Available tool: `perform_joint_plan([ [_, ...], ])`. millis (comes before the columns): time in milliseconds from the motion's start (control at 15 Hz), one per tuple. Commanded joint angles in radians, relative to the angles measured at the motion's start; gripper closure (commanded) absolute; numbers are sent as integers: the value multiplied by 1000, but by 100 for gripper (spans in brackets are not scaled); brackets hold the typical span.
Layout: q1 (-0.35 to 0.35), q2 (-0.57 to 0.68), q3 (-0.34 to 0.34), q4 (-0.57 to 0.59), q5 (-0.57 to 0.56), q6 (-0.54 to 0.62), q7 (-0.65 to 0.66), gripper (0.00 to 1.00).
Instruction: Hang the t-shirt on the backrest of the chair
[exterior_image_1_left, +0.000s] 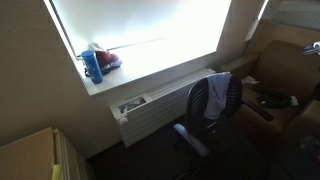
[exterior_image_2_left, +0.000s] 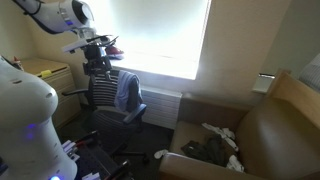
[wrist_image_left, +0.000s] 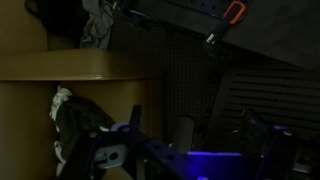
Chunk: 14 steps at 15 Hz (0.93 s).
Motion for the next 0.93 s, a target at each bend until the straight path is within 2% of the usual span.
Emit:
perform_joint_plan([
  [0, -32, 157, 174, 8, -200, 167, 284, 0],
  [67, -54, 179, 208, 7, -286, 199, 380, 0],
  [200, -82, 230, 223, 14, -462, 221, 576, 0],
  [267, -41, 269, 176, 36, -550, 164, 674, 0],
  [333, 10, 202, 155, 1, -446, 188, 565, 0],
  [533, 31, 223, 123, 3, -468, 189, 592, 0],
  [600, 11, 233, 100, 4, -502, 200, 690, 0],
  [667, -26, 243, 46, -15, -568, 248, 739, 0],
  [867, -71, 222, -93, -74, -645, 297, 833, 0],
])
